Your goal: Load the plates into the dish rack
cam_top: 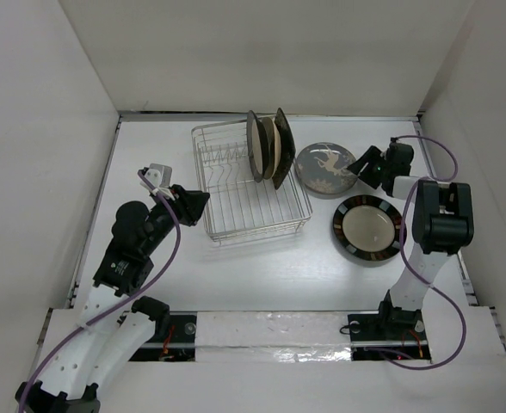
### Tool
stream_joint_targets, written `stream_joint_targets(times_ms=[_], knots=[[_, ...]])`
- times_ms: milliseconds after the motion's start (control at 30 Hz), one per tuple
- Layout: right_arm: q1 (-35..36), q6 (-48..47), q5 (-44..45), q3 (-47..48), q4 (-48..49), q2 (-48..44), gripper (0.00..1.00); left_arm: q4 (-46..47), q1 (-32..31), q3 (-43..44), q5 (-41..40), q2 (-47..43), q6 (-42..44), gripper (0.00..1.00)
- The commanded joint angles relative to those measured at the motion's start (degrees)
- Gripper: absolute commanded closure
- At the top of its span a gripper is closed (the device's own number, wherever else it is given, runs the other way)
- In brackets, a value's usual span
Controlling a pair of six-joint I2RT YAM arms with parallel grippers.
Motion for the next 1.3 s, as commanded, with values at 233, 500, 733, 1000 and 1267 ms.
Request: stream_joint_targets(times_ms=[233, 500, 733, 1000, 1267], knots=[[-1.7, 7.5, -12.8, 3.9, 7.6, 8.8, 0.42, 2.0, 0.4, 1.5, 0.1, 0.2, 0.5, 0.8], [-5.1, 13.9, -12.7, -0.7, 15.8, 9.6, 1.0, 1.9, 0.9, 1.5, 0.0, -0.5, 0.7, 0.79], [-7.7, 20.6, -7.2, -9.9, 28.1, -3.8, 1.0, 2.3, 0.9, 1.5, 0.1, -0.2, 0.7, 0.79], [-6.9, 19.3, 1.2, -11.5, 24.8, -27.8, 1.0, 2.5, 0.9, 1.5, -0.2, 0.2, 0.7, 0.79], [10.8, 3.1, 13.6, 2.9, 4.4, -40.0, 1.0, 3.0, 0.9, 1.6, 0.6, 0.3, 0.8, 0.74]])
